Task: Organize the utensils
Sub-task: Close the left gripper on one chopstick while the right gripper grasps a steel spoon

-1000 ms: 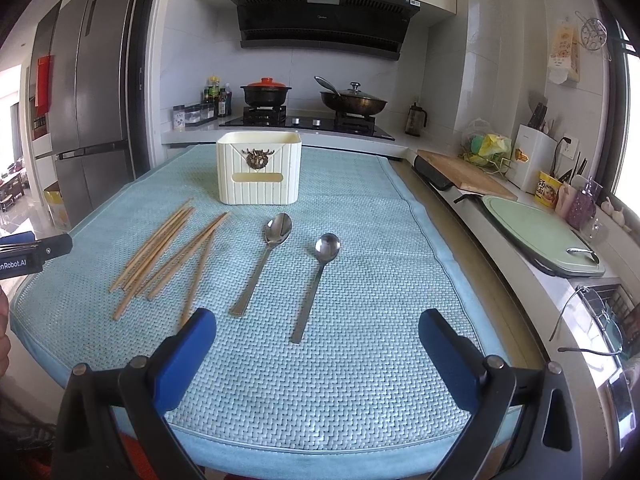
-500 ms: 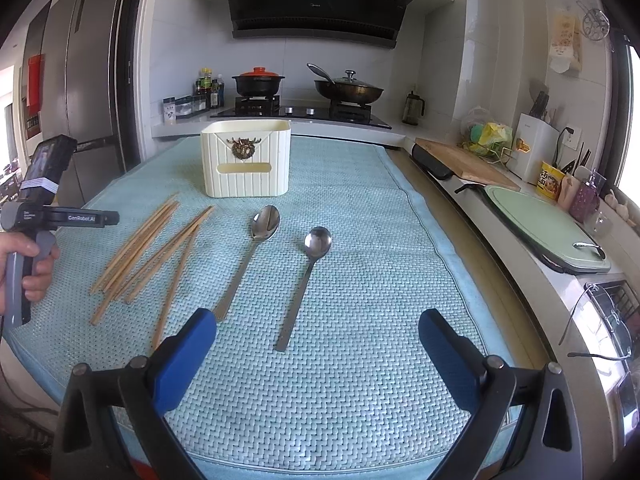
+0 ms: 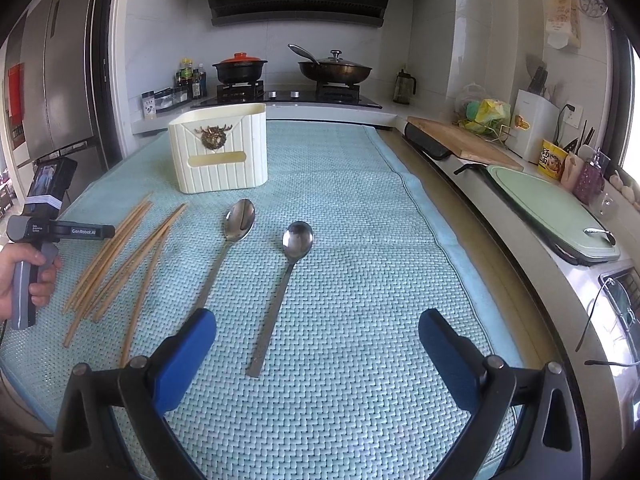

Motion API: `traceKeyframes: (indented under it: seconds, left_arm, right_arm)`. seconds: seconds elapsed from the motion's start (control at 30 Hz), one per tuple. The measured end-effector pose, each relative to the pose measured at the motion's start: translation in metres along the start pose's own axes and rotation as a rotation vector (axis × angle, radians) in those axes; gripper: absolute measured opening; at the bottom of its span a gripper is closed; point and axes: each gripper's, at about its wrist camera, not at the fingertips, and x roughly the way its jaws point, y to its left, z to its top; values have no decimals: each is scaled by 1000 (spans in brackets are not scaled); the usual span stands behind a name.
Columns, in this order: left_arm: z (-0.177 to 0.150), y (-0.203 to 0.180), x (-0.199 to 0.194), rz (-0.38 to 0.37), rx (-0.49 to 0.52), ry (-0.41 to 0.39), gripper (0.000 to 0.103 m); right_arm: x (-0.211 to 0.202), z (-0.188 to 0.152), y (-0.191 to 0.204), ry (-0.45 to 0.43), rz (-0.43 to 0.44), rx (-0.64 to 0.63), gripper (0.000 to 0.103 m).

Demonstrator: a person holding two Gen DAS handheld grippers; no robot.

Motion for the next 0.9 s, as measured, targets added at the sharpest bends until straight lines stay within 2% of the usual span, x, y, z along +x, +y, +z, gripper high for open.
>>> traceKeyframes:
  seconds: [0.07,0.17,0.3,0.5,0.63,0.9]
  left_arm:
    - [3,1,8,17,6,20,103]
    - [5,6,14,-29,-23,24,103]
    - [9,8,18,-45,-45,23,103]
    - [13,8,23,-29,-55,4,103]
    - [11,9,23,-32,-62,-6,103]
    - [9,9,21,-35,-68,-8,103]
  right_arm:
    - [3,1,0,6,2,2,103]
    - [10,1,0,17,3,2,103]
    - [30,6,0,35,12,-10,103]
    - [100,17,4,161,8,-23,103]
    - [143,19,5,274,23,29,103]
    - [170,42,13,256,17,43,103]
